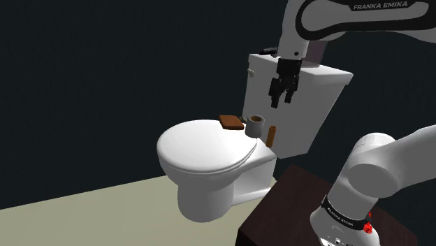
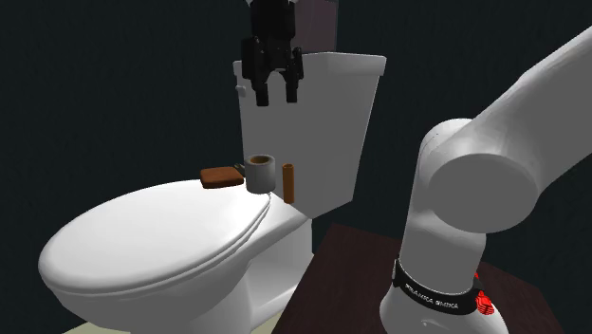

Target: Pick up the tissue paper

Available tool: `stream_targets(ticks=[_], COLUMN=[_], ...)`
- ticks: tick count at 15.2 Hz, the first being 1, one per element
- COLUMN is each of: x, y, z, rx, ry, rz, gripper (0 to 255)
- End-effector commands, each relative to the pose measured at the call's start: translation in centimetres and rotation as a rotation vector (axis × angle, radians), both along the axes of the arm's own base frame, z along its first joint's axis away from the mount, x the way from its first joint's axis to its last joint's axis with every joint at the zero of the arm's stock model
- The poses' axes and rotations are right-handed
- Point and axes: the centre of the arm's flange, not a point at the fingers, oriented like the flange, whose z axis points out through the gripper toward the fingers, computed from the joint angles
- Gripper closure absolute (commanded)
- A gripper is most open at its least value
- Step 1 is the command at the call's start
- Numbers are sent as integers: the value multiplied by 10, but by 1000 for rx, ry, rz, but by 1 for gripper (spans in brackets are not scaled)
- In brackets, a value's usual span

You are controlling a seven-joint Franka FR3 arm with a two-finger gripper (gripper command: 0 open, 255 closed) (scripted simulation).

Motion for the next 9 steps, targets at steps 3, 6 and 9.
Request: stream_targets(ticks=[3, 6, 9], x=[15, 37, 59], y=[-12, -30, -48], z=[-17, -42, -66], rx=[-6, -15, -24], ry=[-7, -19, -30], rz=[-4, -10, -16], gripper=[0, 0, 0])
